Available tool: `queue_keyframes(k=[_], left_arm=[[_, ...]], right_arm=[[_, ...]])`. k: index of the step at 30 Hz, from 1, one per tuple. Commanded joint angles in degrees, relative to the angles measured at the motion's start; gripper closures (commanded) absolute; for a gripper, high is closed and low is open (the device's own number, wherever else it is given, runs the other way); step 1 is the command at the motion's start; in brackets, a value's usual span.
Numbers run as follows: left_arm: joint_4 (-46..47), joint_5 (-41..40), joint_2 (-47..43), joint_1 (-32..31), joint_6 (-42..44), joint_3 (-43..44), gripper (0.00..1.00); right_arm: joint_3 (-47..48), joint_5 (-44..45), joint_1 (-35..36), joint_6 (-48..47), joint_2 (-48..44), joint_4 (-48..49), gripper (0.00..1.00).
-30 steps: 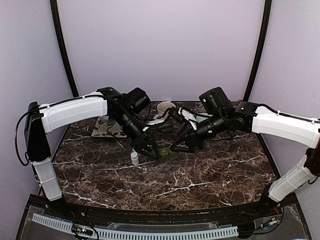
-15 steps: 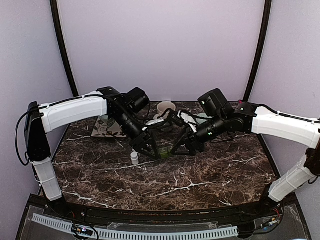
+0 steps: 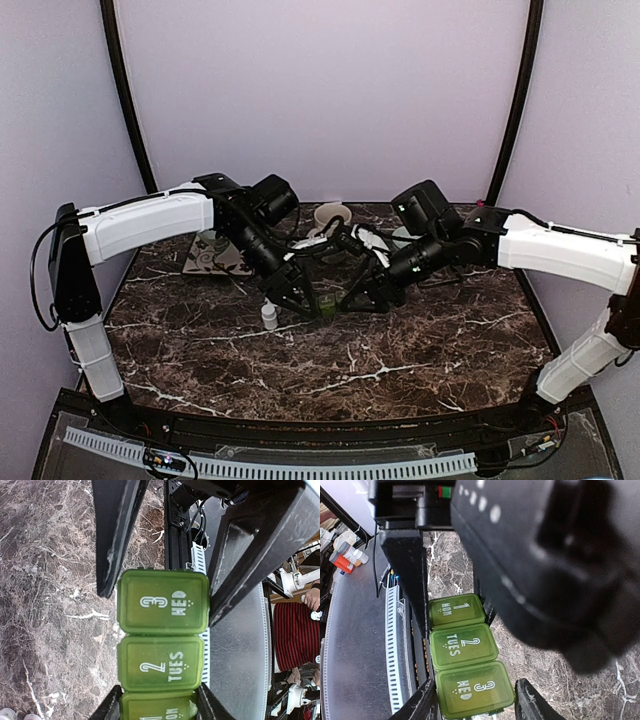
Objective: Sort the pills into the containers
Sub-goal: Open the lid of the pill container from the compartment of the pill container.
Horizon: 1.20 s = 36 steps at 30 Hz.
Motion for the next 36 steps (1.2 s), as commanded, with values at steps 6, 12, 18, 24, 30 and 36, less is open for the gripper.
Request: queue_keyframes(k=[6,12,18,24,30,36], left_arm=[[-0.2,1.4,-1.3,0.3,0.7,0.4,0.83],[-0.2,0.9,-0.9,0.3,1.0,0.2,0.83],[-0.4,0.3,-0.5,0.3,1.3,0.1,0.83],[-0.4,0.0,-0.2,0.3,1.4,0.1,0.83],[-0.3,-1.7,-0.6,0.2,1.6,0.1,0.83],[0.4,-8.2,-0.9,-1.1,1.7,-0.4,0.82]], right_arm=[[1.4,-0.8,0.3,-0.3,1.1,2.9,0.51],[1.9,-1.8,-0.3,-0.2,0.6,2.7,0.51],[2.0,-2.8,-0.9,0.0,0.1,2.3,0.50],[1.9,-4.9,-1.8,0.6,-0.1,2.7,0.53],[1.6,-7.8,-3.2,2.7,0.3,4.1,0.64],[1.1,-13.4,-4.6,7.9,0.7,8.2,0.68]])
